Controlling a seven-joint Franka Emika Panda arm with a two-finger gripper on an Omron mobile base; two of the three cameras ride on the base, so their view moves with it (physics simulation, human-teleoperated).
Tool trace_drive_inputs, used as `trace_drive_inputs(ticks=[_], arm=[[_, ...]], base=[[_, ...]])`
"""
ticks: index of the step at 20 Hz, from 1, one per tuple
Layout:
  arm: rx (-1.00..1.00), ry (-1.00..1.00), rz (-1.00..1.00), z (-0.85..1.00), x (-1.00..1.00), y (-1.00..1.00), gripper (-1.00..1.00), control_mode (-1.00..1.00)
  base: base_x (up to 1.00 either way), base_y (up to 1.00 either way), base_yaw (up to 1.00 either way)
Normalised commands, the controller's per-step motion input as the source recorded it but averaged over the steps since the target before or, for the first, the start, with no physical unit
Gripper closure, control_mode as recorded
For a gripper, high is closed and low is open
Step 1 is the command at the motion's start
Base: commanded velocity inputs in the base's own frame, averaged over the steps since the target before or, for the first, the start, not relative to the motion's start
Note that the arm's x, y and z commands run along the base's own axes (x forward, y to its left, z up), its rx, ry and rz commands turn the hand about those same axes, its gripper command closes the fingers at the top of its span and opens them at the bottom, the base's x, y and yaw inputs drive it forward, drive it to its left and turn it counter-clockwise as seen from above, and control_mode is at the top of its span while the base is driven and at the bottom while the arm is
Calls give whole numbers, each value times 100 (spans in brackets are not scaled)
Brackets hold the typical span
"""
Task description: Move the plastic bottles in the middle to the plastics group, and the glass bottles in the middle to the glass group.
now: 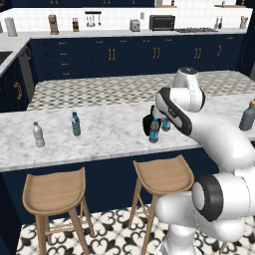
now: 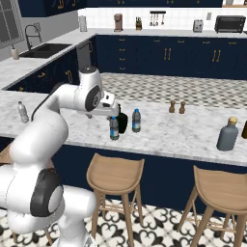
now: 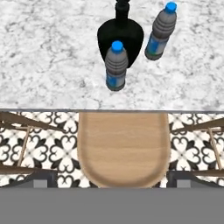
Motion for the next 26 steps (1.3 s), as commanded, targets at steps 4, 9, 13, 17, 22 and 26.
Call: trace_drive_inputs(ticks=[4, 9, 13, 17, 22, 26], arm=[[-6, 10, 0, -24, 65, 0, -100, -100], [0, 7, 0, -14, 62, 0, -100, -100], [0, 2, 0, -14, 77, -5, -100, -100], [2, 5, 0, -31, 67, -17, -100, -100], [0, 0, 0, -33, 42, -3, -100, -100], [0, 1, 0, -22, 18, 0, -100, -100]], base=[[0, 0, 0], [0, 0, 0], [0, 0, 0], [0, 0, 0], [0, 0, 0], [0, 0, 0]])
